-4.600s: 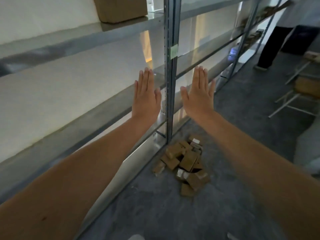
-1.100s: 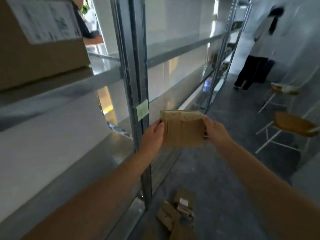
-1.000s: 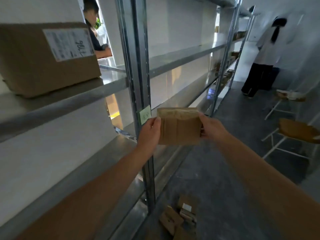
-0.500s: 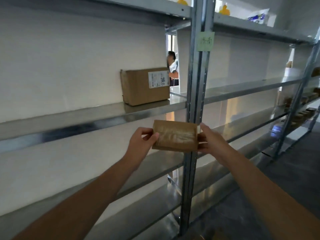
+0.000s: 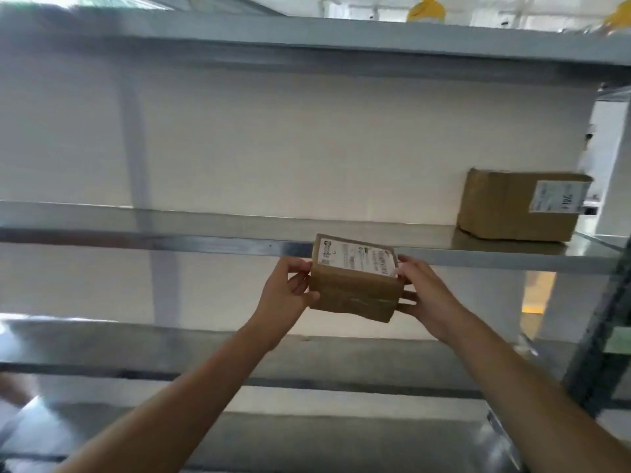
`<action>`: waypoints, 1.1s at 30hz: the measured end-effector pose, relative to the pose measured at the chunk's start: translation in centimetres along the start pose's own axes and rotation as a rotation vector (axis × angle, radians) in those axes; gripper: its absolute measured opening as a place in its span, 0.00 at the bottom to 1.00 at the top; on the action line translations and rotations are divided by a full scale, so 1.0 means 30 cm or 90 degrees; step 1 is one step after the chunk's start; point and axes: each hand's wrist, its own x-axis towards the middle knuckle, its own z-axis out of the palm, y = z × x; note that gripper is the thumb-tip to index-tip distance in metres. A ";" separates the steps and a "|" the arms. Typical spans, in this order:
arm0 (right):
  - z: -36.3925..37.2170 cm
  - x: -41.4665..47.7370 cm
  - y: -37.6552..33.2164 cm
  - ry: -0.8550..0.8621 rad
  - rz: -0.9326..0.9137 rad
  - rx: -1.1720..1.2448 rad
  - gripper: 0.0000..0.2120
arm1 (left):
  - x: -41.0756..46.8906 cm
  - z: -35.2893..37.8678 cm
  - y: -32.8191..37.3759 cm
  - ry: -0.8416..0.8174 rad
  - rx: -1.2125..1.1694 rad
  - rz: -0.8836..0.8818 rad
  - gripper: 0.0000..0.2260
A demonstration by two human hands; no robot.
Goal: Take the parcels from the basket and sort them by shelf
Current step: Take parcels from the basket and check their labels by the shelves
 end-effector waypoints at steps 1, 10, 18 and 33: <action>0.091 -0.001 0.003 -0.037 0.000 0.008 0.14 | -0.029 -0.089 0.009 0.019 0.003 -0.001 0.20; 0.922 -0.059 0.099 -0.193 -0.022 -0.008 0.11 | -0.391 -0.852 0.037 0.129 0.076 -0.031 0.38; 1.527 -0.241 0.164 -0.400 -0.077 -0.048 0.20 | -0.794 -1.270 0.065 0.276 0.148 -0.014 0.32; 2.276 -0.405 0.246 -0.596 0.088 0.158 0.15 | -0.973 -1.622 0.022 0.732 -0.207 -0.081 0.18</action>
